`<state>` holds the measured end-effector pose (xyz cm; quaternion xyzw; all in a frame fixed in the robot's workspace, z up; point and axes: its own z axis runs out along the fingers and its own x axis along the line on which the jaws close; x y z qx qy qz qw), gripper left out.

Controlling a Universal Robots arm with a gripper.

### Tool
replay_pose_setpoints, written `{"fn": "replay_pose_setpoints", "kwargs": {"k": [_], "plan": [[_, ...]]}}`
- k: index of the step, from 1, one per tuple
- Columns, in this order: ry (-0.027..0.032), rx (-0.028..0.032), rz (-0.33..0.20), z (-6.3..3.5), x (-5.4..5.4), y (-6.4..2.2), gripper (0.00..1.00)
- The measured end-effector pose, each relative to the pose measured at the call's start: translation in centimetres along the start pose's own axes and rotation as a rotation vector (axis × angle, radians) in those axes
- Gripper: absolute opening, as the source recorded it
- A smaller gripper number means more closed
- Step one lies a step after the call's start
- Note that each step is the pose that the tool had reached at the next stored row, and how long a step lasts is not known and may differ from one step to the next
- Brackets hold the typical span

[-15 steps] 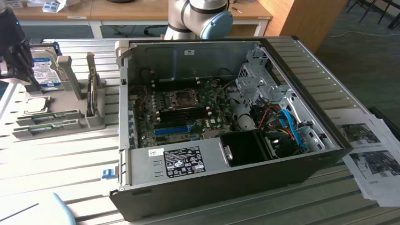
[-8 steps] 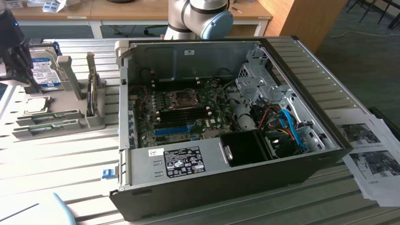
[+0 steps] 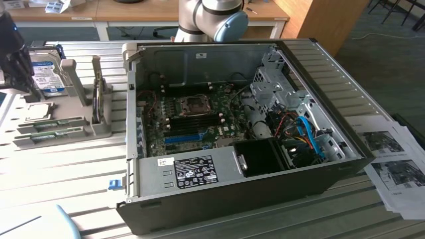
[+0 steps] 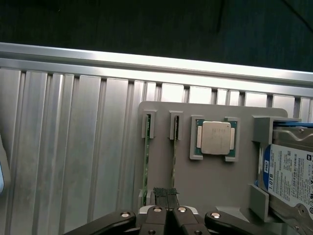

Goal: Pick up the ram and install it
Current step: 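Pick up the ram and move it above insertion slot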

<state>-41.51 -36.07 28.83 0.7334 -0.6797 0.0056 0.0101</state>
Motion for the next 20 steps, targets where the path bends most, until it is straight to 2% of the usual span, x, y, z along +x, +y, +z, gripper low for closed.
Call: {"fn": "replay_pose_setpoints", "kwargs": {"k": [15,20], "plan": [[0.0057,-0.0005,0.000,0.04,1.6,0.12,0.09],[0.0062,-0.0005,0.000,0.04,1.8,0.14,0.09]]}}
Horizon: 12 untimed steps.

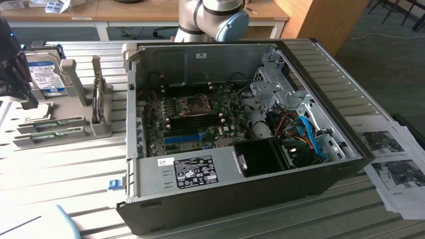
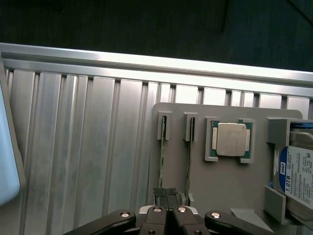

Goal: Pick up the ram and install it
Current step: 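Pick up the ram and move it above insertion slot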

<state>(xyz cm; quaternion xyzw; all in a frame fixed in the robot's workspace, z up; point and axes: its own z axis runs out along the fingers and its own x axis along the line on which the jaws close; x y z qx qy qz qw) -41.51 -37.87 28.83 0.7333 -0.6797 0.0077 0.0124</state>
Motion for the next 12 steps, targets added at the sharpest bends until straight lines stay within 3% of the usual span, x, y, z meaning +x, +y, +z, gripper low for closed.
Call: {"fn": "replay_pose_setpoints", "kwargs": {"k": [12], "plan": [[-0.0001,0.0002,0.000,0.52,-0.02,0.00,0.09]]}}
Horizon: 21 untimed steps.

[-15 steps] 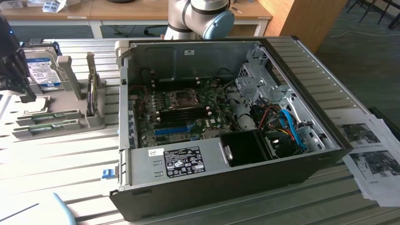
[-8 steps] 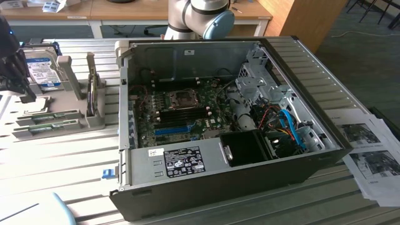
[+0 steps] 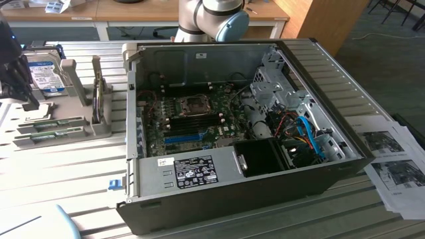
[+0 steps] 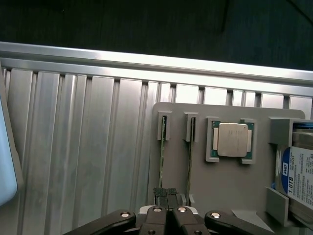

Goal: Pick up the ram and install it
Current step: 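Pick up the ram and move it above insertion slot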

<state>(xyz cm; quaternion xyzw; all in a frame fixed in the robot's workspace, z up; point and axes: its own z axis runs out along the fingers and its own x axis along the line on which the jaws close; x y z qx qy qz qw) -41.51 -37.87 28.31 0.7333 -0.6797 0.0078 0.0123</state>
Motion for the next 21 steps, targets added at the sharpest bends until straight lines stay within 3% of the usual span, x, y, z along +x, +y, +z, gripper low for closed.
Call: {"fn": "replay_pose_setpoints", "kwargs": {"k": [21], "plan": [[0.0001,0.0004,0.000,1.46,0.0,-0.01,0.09]]}}
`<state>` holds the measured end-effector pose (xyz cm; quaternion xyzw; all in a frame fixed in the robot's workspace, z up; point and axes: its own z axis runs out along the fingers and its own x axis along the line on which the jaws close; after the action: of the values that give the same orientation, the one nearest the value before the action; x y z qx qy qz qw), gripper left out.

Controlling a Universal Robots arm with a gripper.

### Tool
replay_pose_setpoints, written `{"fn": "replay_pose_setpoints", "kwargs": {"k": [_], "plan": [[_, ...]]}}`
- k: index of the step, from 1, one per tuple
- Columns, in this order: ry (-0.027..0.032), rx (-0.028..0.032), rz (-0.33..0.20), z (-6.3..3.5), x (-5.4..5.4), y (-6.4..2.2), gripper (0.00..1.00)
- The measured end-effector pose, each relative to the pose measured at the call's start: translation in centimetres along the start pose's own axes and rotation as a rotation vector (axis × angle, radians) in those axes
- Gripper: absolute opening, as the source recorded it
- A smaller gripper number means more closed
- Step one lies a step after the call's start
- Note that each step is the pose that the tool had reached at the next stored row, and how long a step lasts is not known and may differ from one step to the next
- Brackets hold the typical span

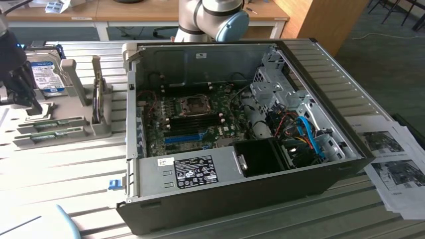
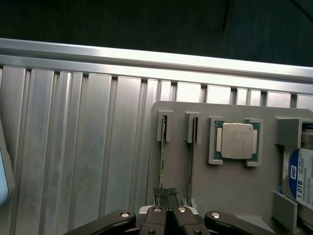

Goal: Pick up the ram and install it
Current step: 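Pick up the ram and move it above insertion slot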

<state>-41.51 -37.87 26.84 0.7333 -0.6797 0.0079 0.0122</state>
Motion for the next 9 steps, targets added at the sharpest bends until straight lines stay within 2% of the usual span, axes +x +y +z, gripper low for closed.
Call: {"fn": "replay_pose_setpoints", "kwargs": {"k": [9], "plan": [[0.0000,0.0001,0.000,0.51,-0.01,0.00,0.09]]}}
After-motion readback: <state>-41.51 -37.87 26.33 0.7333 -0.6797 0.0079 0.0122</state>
